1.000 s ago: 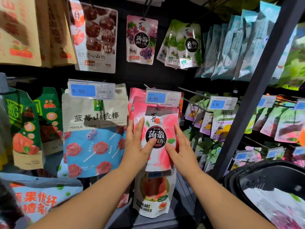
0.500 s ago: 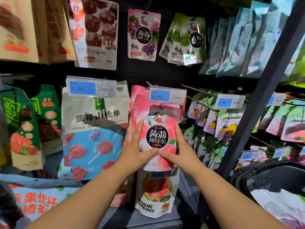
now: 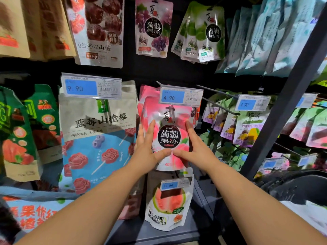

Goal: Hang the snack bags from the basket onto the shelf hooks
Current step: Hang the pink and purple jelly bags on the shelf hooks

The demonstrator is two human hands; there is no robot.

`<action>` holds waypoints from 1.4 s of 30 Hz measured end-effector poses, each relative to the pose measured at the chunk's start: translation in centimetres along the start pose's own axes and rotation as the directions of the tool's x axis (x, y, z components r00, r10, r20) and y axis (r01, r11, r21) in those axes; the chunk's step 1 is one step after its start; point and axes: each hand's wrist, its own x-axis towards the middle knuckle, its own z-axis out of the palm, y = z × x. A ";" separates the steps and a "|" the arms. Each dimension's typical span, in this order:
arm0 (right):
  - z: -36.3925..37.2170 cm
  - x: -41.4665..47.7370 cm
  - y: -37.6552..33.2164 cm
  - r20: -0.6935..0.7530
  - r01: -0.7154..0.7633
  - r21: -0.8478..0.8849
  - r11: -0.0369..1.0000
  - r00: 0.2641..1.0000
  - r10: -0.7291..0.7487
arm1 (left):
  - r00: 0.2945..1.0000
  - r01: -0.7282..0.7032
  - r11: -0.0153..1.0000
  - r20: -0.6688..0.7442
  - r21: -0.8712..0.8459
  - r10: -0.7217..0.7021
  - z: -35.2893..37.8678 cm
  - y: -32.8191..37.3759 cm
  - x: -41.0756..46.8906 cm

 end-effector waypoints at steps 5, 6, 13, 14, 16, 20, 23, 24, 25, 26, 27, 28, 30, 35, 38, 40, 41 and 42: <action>0.1 1.5 -0.1 -0.003 -0.008 -0.022 1.000 1.000 0.008 | 0.999 0.037 0.999 -0.027 0.004 -0.037 0.0 0.1 1.2; 0.1 1.8 -0.1 -0.008 -0.003 -0.027 1.000 1.000 0.003 | 0.998 0.047 0.999 -0.031 0.018 -0.046 0.0 0.2 1.4; 0.3 2.6 0.0 -0.034 0.003 -0.028 1.000 0.999 -0.004 | 0.993 0.100 0.995 -0.068 0.028 -0.098 0.1 0.6 2.1; 0.3 2.6 0.1 -0.035 0.011 -0.027 1.000 0.999 -0.012 | 0.993 0.088 0.996 -0.076 0.021 -0.087 0.2 0.5 2.0; 0.2 2.2 0.1 -0.054 0.020 -0.017 1.000 0.998 -0.021 | 0.994 0.053 0.999 -0.096 0.004 -0.052 0.4 0.6 1.5; 0.1 1.5 0.4 -0.091 -0.015 0.036 0.999 0.996 0.018 | 0.991 0.003 0.999 -0.137 -0.042 -0.009 0.8 0.9 0.5; 0.2 1.1 0.5 -0.068 -0.039 -0.017 0.999 0.997 0.037 | 0.984 -0.017 0.998 -0.178 -0.056 0.006 1.1 1.2 -0.4; 0.3 1.0 0.6 -0.058 -0.040 -0.024 0.999 0.998 0.039 | 0.982 -0.018 0.998 -0.189 -0.056 0.007 1.2 1.2 -0.7; 0.3 0.8 0.6 -0.049 -0.039 -0.018 0.999 0.998 0.038 | 0.980 -0.022 0.998 -0.197 -0.052 0.011 1.3 1.3 -1.1; 0.4 0.6 0.5 -0.042 -0.039 -0.011 0.999 0.998 0.038 | 0.978 -0.027 0.999 -0.206 -0.047 0.017 1.4 1.2 -1.3; 0.4 0.3 0.5 -0.036 -0.042 -0.008 0.999 0.998 0.042 | 0.976 -0.035 0.999 -0.215 -0.042 0.025 1.6 1.3 -1.6; 0.5 0.1 0.5 -0.030 -0.045 -0.006 0.999 0.999 0.044 | 0.974 -0.039 0.998 -0.223 -0.040 0.029 1.7 1.3 -1.9; 0.4 -0.3 0.3 -0.024 -0.047 0.005 0.999 0.999 0.047 | 0.973 -0.022 0.999 -0.231 -0.049 0.010 1.7 1.4 -2.3; -0.3 -1.9 -0.4 -0.011 -0.040 -0.007 0.999 0.999 0.040 | 0.964 0.041 0.999 -0.264 -0.001 -0.040 1.7 2.3 -3.7; -1.2 -3.0 -0.9 -0.005 -0.049 -0.045 0.998 0.999 0.049 | 0.949 0.040 0.997 -0.314 0.067 -0.017 2.1 3.0 -4.3; -2.2 -3.9 -1.2 0.004 -0.075 -0.084 0.994 0.997 0.076 | 0.931 0.052 0.991 -0.365 0.127 -0.003 2.7 3.6 -4.7; -2.8 -4.3 -1.3 0.014 -0.091 -0.104 0.990 0.996 0.093 | 0.920 0.052 0.986 -0.392 0.160 0.015 3.1 3.9 -5.0; -3.5 -4.8 -1.3 0.022 -0.108 -0.128 0.986 0.993 0.112 | 0.912 0.037 0.982 -0.408 0.187 0.044 3.6 4.3 -5.3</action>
